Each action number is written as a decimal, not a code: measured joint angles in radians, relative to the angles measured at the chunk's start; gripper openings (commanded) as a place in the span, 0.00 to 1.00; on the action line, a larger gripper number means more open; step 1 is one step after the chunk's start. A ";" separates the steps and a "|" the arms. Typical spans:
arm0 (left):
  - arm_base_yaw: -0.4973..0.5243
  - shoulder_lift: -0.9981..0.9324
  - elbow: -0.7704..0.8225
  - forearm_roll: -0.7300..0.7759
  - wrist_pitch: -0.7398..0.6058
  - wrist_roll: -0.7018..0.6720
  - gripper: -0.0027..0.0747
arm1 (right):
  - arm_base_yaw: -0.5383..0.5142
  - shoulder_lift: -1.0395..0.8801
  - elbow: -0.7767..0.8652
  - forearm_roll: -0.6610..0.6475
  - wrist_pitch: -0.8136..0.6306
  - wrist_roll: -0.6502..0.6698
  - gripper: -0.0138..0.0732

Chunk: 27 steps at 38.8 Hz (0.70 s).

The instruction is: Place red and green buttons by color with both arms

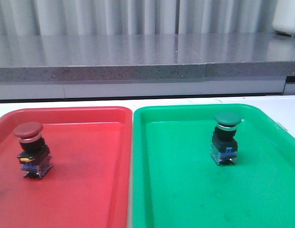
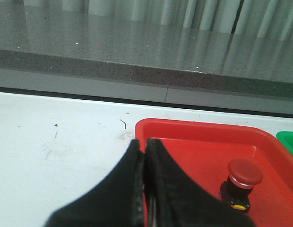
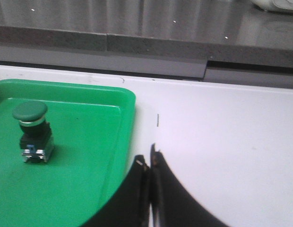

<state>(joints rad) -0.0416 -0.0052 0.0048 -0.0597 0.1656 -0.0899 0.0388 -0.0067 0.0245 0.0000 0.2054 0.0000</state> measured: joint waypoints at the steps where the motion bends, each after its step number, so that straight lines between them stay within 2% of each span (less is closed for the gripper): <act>1: 0.000 0.000 0.000 0.000 0.000 0.000 0.01 | -0.004 -0.002 0.002 0.000 0.000 0.000 0.08; 27: 0.000 0.000 0.000 0.000 0.000 0.000 0.01 | -0.010 -0.004 0.003 0.014 0.002 0.000 0.08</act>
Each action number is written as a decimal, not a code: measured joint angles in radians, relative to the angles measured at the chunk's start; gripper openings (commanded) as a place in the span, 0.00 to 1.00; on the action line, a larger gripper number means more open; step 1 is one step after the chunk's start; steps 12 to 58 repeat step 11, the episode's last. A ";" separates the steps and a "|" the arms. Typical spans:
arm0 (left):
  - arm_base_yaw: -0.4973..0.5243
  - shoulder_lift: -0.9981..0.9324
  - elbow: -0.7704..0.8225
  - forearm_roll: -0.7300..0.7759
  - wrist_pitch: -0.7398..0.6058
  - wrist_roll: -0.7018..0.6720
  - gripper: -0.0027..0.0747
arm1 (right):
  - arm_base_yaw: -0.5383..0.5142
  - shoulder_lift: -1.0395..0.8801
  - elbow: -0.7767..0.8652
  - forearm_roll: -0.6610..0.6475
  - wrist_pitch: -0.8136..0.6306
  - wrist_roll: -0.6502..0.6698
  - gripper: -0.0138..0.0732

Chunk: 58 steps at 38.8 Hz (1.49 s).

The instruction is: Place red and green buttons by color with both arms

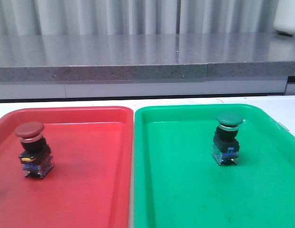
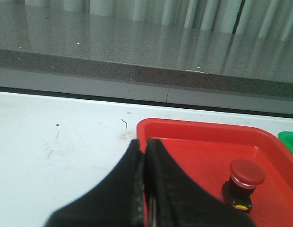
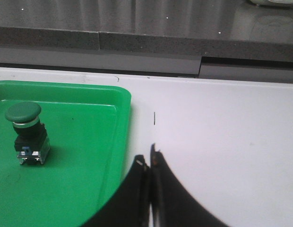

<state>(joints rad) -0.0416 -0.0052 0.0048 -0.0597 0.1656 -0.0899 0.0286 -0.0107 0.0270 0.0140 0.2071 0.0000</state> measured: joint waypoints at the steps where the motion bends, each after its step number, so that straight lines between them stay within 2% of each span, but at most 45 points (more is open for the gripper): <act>1: 0.000 0.000 0.000 0.000 0.000 0.000 0.01 | 0.000 0.000 0.000 0.000 0.000 0.000 0.08; 58: 0.000 0.000 0.000 0.000 0.000 0.000 0.01 | 0.000 0.000 0.000 0.002 0.000 0.000 0.08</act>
